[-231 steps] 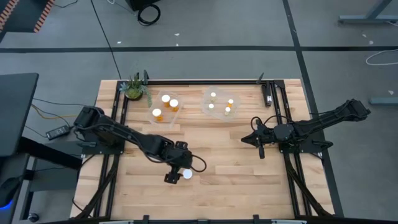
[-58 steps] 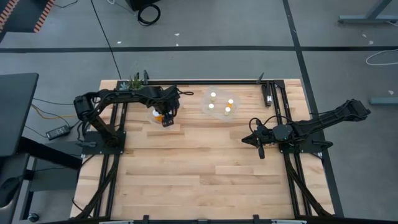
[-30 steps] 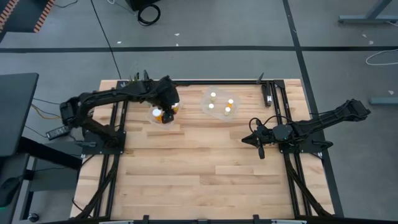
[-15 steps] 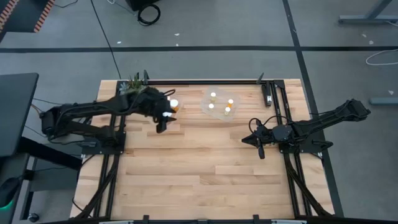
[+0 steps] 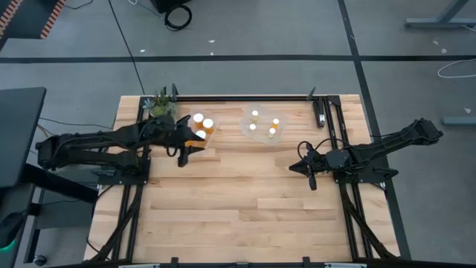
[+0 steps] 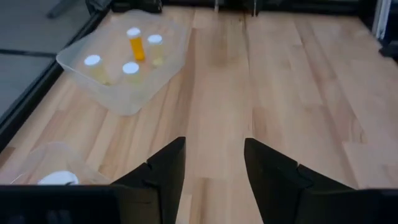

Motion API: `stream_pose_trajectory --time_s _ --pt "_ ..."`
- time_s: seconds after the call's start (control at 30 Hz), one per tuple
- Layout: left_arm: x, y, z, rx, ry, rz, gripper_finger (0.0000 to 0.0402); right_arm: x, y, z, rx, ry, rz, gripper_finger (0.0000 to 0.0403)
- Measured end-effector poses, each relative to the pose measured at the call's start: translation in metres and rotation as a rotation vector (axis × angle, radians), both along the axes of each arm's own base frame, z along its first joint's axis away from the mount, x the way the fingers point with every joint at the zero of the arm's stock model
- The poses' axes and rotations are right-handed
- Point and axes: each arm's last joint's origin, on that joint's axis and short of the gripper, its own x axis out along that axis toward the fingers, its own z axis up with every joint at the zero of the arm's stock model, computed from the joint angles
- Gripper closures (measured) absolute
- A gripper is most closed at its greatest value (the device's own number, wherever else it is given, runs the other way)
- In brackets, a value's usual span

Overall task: Pick and place medicine bottles into bin by pill shape (circle, oval)
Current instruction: Return to Home Position

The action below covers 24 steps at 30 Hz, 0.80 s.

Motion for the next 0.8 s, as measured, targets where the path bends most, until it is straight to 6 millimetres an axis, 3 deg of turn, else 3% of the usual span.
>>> stream_pose_trajectory --time_s 0.6,0.8 --pt "-0.052 -0.014 -0.049 -0.032 -0.328 0.038 0.023 0.0 0.0 0.0 0.0 0.0 0.0 0.0372" --pt "-0.065 -0.016 -0.058 -0.006 -0.404 0.081 0.023 0.0 0.0 0.0 0.0 0.0 0.0 0.0372"
